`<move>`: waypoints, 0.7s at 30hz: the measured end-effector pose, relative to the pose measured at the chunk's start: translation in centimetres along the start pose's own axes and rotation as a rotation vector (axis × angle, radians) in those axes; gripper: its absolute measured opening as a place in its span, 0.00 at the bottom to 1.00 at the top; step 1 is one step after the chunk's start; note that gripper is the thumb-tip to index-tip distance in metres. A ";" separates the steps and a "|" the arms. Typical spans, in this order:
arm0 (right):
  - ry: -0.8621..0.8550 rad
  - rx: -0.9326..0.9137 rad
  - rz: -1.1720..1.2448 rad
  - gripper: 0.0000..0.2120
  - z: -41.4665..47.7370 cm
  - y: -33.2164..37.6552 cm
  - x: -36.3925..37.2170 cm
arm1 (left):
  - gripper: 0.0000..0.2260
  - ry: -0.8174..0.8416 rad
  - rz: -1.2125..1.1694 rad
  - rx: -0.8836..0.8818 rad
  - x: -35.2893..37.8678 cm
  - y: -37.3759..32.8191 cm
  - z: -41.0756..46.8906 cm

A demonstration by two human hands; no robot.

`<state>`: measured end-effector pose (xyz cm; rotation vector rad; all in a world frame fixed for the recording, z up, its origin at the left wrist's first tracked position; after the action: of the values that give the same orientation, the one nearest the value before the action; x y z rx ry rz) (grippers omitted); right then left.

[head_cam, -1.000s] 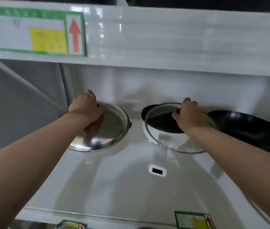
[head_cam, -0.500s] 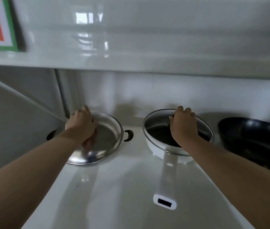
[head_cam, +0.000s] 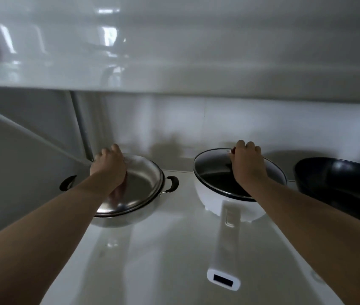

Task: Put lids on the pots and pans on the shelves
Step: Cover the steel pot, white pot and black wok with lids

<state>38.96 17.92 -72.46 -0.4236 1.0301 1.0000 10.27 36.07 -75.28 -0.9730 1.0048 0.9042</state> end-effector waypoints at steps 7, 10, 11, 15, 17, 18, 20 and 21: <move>0.012 -0.014 0.010 0.17 0.0 -0.3 0.2 | 0.18 0.018 0.049 0.050 0.3 -0.4 0.2; 0.008 -0.016 0.011 0.17 -0.2 -0.4 0.2 | 0.19 0.027 0.065 0.068 0.4 -0.5 0.1; 0.008 -0.015 0.006 0.17 -0.2 -0.4 0.3 | 0.19 0.025 0.064 0.067 0.4 -0.5 0.0; 0.006 -0.020 -0.016 0.17 -0.3 -0.4 0.2 | 0.19 0.021 0.065 0.062 0.6 -0.5 -0.1; 0.003 -0.024 -0.038 0.17 -0.3 -0.4 0.2 | 0.18 0.005 0.083 0.071 0.8 -0.6 -0.1; 0.003 -0.024 -0.045 0.17 -0.3 -0.4 0.2 | 0.17 -0.012 0.111 0.079 0.8 -0.7 -0.3; 0.003 -0.019 -0.050 0.17 -0.4 -0.4 0.4 | 0.15 -0.056 0.208 0.094 0.7 -0.9 -0.5; 0.000 -0.019 -0.052 0.17 -0.4 -0.4 0.4 | 0.15 -0.077 0.257 0.096 0.6 -0.9 -0.6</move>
<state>39.16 17.63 -73.05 -0.4640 1.0055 0.9636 11.10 35.27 -75.74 -0.7328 1.1134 1.0875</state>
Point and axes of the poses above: each hand's wrist, its own z-axis towards the middle knuckle, its own x-axis out of the palm, y = z × x, the point moved 8 cm from there along z, towards the middle knuckle, and after that the axes turned 1 degree about -x, right-handed, at the moved point
